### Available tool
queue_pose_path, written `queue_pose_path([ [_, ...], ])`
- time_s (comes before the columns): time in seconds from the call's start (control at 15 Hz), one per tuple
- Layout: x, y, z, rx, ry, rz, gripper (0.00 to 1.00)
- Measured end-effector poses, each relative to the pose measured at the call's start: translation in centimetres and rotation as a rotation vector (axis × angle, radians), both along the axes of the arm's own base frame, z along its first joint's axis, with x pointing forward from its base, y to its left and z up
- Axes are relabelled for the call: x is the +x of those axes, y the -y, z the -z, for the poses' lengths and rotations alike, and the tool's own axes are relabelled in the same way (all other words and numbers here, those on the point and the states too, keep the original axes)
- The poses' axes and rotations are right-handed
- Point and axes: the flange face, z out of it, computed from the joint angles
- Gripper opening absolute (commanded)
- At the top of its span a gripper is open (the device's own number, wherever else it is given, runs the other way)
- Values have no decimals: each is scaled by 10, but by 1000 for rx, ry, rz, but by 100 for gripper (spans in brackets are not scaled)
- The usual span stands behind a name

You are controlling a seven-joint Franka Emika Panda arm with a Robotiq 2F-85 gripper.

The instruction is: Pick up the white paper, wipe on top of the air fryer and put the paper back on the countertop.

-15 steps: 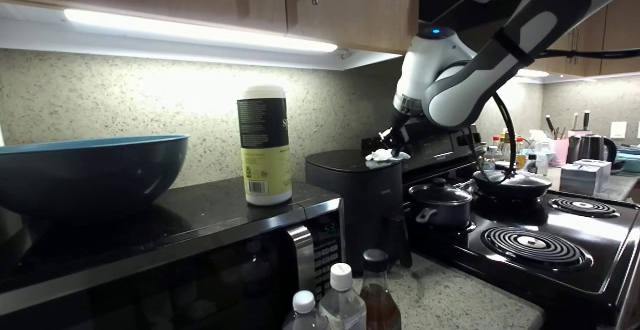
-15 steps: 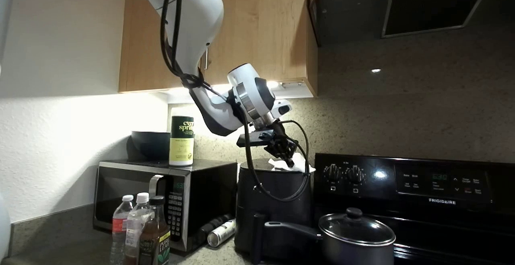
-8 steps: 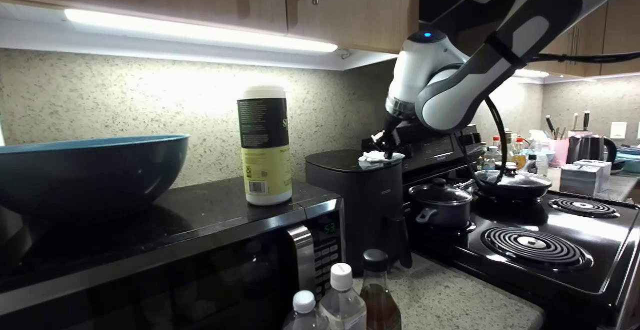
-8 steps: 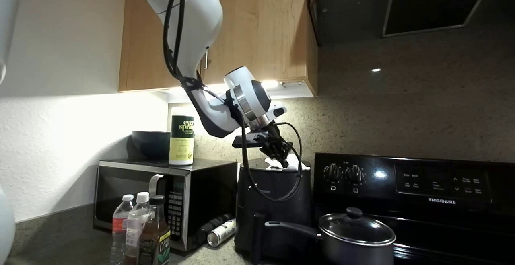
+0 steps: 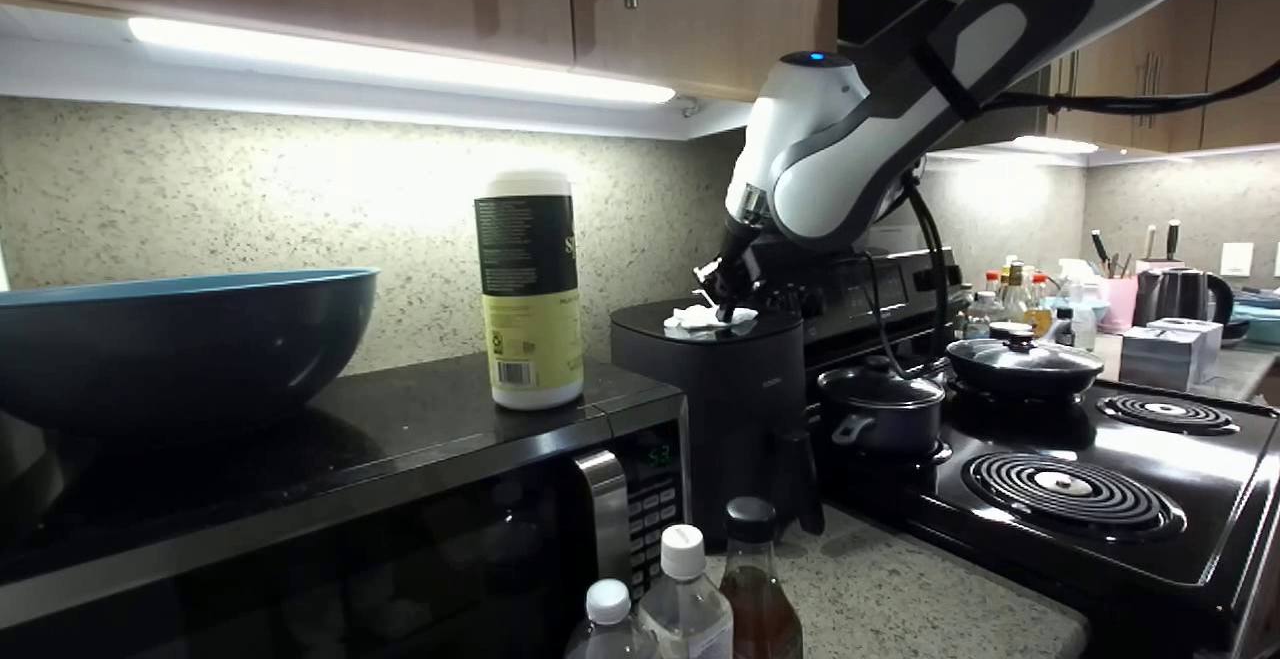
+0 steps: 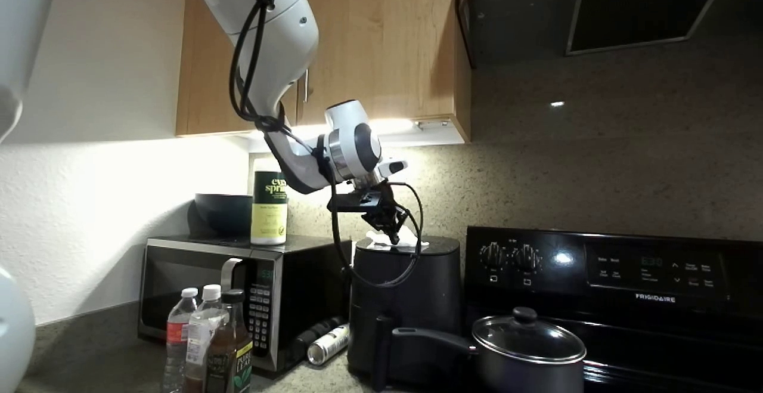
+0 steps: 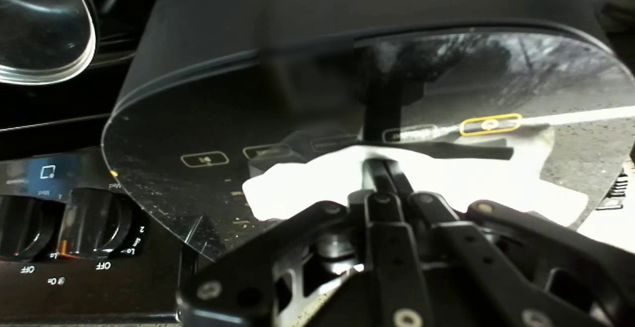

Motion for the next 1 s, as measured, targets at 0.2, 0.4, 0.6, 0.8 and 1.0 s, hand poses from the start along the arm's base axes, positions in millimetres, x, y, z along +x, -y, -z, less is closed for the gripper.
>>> queue_pose_path([
  [0.2,1,-1,0,1,8,-5,1],
  [0.4,8,-14,2,-12,34,-47,1],
  [0.6,19,-31,4,-58,61,-115,1],
  [0.8,32,-36,7,-122,80,-152,1],
  [1.0,44,-17,11,-190,104,-98,1],
])
